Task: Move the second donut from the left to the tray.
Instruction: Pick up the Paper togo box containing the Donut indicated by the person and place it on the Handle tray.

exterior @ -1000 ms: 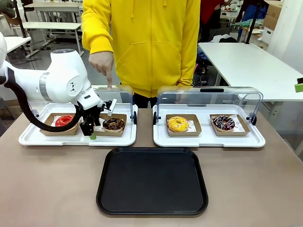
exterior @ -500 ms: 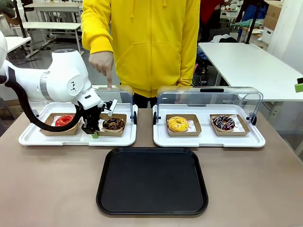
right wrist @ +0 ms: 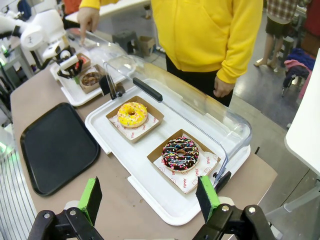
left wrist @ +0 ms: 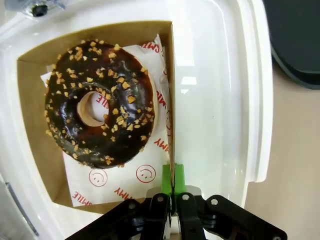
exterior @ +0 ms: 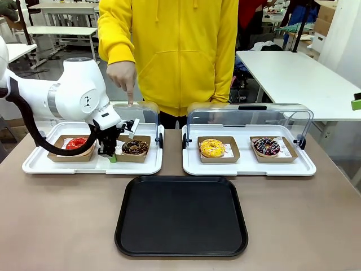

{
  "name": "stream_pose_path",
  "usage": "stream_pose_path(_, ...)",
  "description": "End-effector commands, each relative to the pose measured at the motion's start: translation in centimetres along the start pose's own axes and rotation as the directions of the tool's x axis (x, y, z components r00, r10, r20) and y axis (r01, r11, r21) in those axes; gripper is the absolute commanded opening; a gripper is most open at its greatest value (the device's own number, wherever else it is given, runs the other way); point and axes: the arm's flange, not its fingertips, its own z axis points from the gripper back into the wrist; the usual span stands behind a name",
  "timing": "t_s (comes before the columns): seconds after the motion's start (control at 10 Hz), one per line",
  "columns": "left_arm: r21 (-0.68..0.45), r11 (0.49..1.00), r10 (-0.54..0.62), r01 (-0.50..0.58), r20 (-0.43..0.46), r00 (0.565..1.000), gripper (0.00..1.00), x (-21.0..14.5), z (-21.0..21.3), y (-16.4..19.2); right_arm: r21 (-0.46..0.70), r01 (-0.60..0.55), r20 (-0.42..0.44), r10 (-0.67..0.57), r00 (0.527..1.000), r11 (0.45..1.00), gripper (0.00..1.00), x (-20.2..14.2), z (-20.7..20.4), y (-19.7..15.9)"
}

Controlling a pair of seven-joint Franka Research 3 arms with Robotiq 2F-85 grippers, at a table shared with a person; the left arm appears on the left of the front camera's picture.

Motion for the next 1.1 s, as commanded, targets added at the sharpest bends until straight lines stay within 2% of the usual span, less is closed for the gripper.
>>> stream_pose_path(0.0,0.007,1.0,-0.005,0.005,0.001,1.0,0.0,0.1,0.0,-0.1,0.0,-0.026,0.029,0.026,0.999,1.0,1.0,0.1,-0.1,-0.2)
stream_pose_path(0.4,0.003,1.0,-0.002,0.002,0.003,1.0,0.02,0.2,0.1,0.1,0.0,-0.026,0.029,0.026,0.999,1.0,1.0,0.1,-0.1,-0.2)
stream_pose_path(0.5,0.046,0.999,-0.011,0.008,0.055,0.998,0.02,0.5,1.3,-1.2,0.0,-0.026,0.029,0.026,0.999,1.0,1.0,0.1,-0.1,-0.2)
stream_pose_path(0.7,0.157,0.987,-0.02,0.015,0.029,0.999,0.02,2.4,4.6,-4.3,0.0,-0.026,0.029,0.026,0.999,1.0,1.0,0.1,-0.1,-0.2)
stream_pose_path(1.0,0.203,0.979,-0.014,0.014,0.0,1.0,0.02,3.8,7.9,-7.7,0.0,-0.026,0.029,0.026,0.999,1.0,1.0,0.1,-0.1,-0.2)
